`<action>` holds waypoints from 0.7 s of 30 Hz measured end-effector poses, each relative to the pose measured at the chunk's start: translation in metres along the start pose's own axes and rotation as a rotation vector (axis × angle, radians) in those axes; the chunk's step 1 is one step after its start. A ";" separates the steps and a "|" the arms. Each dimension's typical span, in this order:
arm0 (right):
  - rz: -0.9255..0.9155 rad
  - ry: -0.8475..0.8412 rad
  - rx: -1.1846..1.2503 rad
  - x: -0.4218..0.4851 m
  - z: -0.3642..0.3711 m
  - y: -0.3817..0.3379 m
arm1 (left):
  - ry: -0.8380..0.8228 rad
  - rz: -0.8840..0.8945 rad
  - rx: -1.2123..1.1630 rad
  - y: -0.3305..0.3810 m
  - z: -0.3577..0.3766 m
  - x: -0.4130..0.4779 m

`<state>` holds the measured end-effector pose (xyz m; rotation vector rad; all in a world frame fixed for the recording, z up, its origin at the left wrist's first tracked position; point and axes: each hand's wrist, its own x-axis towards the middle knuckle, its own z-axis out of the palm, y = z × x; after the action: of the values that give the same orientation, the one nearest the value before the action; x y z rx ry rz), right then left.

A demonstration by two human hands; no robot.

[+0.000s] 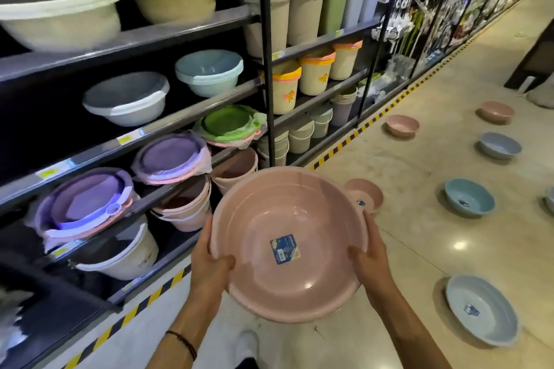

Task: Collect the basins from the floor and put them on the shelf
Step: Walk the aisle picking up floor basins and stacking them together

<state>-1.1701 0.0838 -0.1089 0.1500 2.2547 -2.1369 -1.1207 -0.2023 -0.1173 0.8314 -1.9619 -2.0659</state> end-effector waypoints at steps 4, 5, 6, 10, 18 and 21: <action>-0.032 0.080 -0.057 0.054 0.039 0.005 | -0.070 0.015 -0.035 0.010 0.006 0.079; -0.029 0.095 -0.068 0.069 0.049 0.004 | -0.092 0.010 -0.037 0.015 0.007 0.099; -0.018 0.103 -0.082 0.085 0.058 0.001 | -0.104 0.000 -0.029 0.019 0.008 0.119; 0.002 0.130 -0.124 0.140 0.088 -0.018 | -0.164 -0.024 -0.007 0.042 0.015 0.200; 0.032 0.214 -0.088 0.224 0.102 -0.022 | -0.202 -0.048 0.077 0.069 0.067 0.309; 0.049 0.230 -0.084 0.260 0.097 -0.012 | -0.206 -0.040 0.143 0.061 0.096 0.346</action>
<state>-1.4341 -0.0009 -0.1252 0.4659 2.4286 -2.0927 -1.4707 -0.2955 -0.1553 0.7135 -2.2403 -2.1289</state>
